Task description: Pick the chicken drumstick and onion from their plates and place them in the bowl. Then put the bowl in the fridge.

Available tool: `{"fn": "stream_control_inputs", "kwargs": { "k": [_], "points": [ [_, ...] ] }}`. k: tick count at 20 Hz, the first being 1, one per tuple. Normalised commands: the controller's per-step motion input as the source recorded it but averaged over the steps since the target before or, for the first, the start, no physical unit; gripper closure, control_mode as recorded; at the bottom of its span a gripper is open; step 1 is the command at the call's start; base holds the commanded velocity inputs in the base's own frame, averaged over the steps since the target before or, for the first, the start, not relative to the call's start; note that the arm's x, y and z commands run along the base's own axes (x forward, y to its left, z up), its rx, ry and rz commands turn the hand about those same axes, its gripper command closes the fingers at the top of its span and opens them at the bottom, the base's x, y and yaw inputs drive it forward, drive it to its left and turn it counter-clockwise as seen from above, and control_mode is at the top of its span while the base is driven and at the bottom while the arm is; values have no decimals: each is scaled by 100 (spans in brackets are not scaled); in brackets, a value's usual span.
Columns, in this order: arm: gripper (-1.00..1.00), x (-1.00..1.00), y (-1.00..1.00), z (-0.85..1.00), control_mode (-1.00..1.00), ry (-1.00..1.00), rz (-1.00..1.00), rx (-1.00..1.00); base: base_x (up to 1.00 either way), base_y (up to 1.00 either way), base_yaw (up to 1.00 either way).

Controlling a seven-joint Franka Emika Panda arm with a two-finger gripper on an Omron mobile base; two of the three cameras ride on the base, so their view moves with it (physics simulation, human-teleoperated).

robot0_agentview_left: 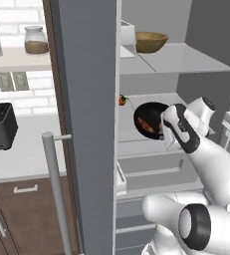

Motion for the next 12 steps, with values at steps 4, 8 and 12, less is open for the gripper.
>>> {"fn": "stream_control_inputs", "kwargs": {
  "k": [4,8,12],
  "points": [
    [100,61,0,0,-100,0,0,0,0,0,0],
    [100,43,0,0,-100,0,0,0,0,0,0],
    [100,58,0,-11,-100,0,0,0,0,0,0]
  ]
}}
